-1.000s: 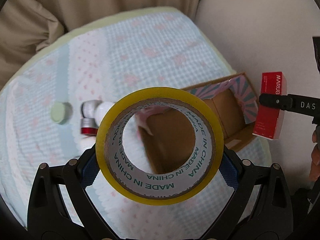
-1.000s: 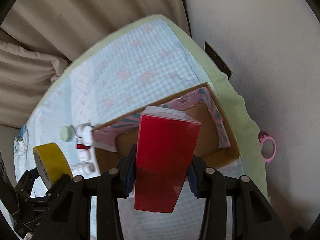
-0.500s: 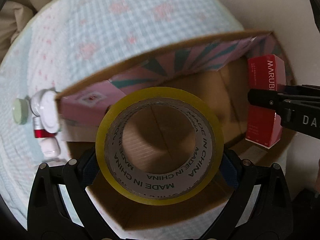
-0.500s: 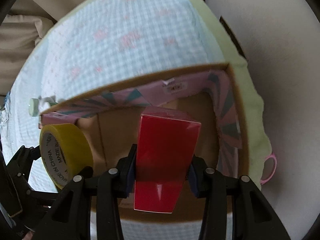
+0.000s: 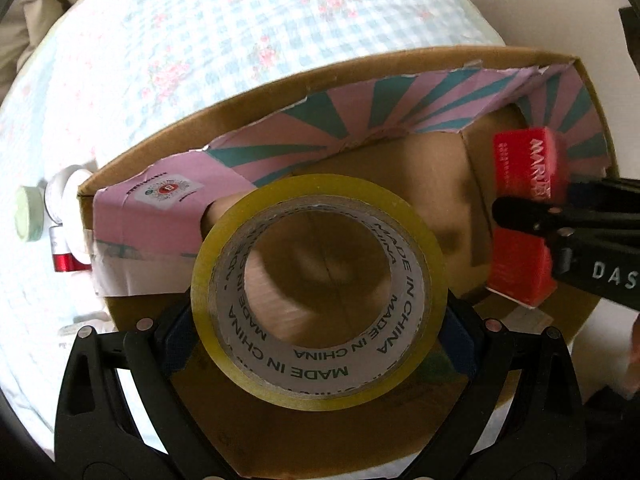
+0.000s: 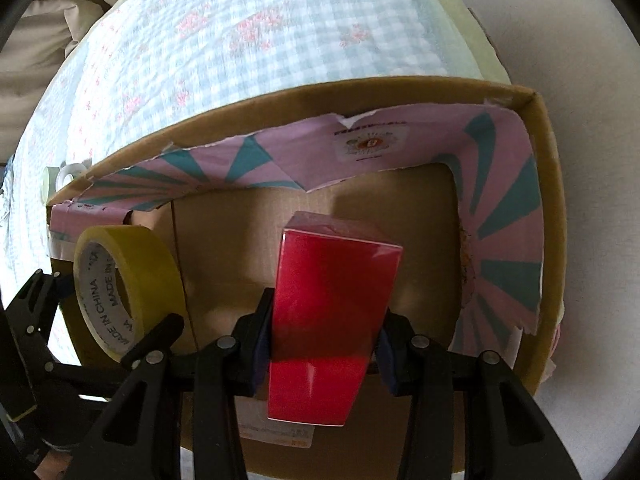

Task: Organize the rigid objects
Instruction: 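Open both tools to release the red box and tape roll, lift away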

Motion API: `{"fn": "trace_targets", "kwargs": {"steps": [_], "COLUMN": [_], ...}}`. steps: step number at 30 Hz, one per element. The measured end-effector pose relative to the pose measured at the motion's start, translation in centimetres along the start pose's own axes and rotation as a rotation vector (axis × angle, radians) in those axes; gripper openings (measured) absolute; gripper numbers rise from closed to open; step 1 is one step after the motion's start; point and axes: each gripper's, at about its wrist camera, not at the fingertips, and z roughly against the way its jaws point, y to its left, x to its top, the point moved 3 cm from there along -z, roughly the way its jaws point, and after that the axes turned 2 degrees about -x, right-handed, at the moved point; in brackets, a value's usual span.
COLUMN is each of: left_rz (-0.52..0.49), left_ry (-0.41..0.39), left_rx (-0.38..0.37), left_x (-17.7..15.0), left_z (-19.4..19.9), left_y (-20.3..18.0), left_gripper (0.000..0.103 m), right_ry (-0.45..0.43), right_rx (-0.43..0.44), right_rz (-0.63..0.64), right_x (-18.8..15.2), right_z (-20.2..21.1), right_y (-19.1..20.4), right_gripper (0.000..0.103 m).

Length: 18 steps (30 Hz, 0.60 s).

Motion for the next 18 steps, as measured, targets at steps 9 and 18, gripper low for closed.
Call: {"fn": "trace_targets", "kwargs": {"steps": [9,18], "left_rz": [-0.024,-0.026], "left_ry": [-0.083,-0.149], "left_rx": [0.012,0.016], "left_x": [-0.8,-2.0], "left_z": [4.4,8.5], "left_y": [-0.4,-0.1], "left_gripper": [0.103,0.103], "right_ry": [-0.023,-0.094], "right_rx": [0.061,0.083], "right_rz": [-0.062,-0.093], "right_x": [-0.3,-2.3], "right_z": [1.7,4.6], "right_y": [-1.2,-0.9], "right_gripper": [0.103,0.103]}}
